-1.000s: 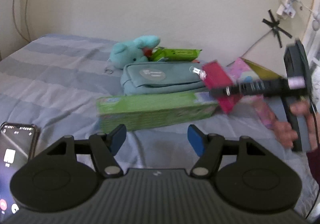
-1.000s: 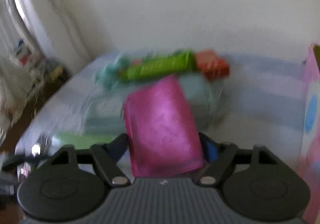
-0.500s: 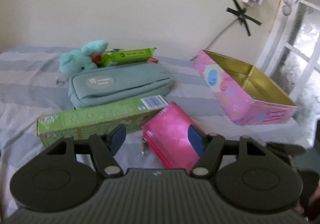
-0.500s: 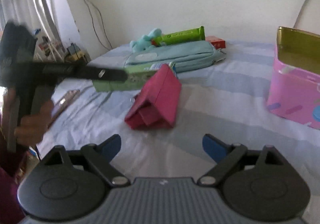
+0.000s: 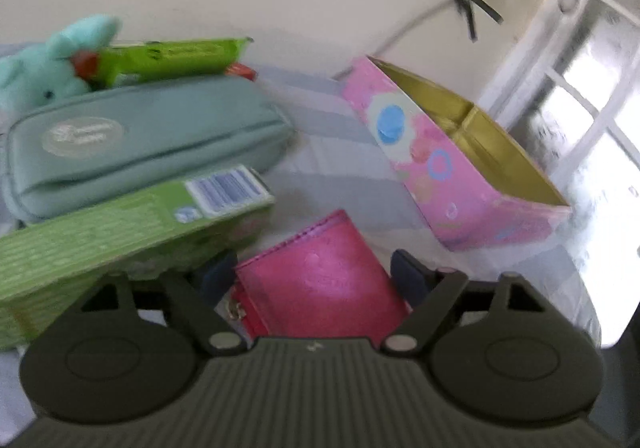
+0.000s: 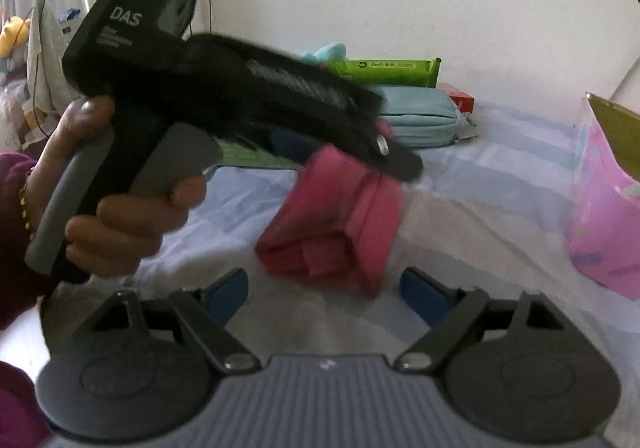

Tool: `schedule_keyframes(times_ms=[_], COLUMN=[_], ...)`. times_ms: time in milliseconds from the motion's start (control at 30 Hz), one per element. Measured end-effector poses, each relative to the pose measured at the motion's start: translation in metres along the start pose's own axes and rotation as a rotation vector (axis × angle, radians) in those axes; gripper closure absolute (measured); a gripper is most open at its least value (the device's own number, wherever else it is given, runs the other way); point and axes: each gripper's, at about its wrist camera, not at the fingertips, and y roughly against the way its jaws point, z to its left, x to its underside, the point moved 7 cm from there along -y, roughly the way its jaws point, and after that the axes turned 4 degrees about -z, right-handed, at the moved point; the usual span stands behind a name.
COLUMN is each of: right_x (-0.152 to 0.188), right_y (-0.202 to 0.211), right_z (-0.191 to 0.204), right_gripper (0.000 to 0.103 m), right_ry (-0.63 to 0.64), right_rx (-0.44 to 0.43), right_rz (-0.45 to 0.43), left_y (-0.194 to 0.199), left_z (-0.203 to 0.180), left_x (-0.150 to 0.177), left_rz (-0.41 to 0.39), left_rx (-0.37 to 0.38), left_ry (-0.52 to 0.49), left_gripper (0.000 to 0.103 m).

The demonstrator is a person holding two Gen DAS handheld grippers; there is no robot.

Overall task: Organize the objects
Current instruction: 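Move both grippers toward the pink shiny purse on the bed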

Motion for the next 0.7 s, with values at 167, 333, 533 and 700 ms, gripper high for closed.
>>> schedule_keyframes(times_ms=[167,333,533,700], right_x=[0.009,0.017,0.023,0.022], right_y=[0.008,0.032,0.047,0.048], right_z=[0.003,-0.008,-0.021,-0.013], right_gripper=[0.024,0.019,0.016,0.017], right_ry=[0.073,0.186,0.1,0.143], right_rx=[0.026,0.201,0.223,0.245], right_rz=[0.006,-0.055,-0.084,-0.109], left_y=[0.015,0.03,0.055,0.069], left_z=[-0.016,-0.014,-0.007,-0.014], left_x=[0.008,0.02,0.022,0.005], left_rz=[-0.006,0.018,0.018,-0.058], left_rx=[-0.036,-0.074,-0.14,-0.152], left_ry=[-0.023,0.03,0.108,0.077], left_gripper=[0.021,0.021,0.018,0.017])
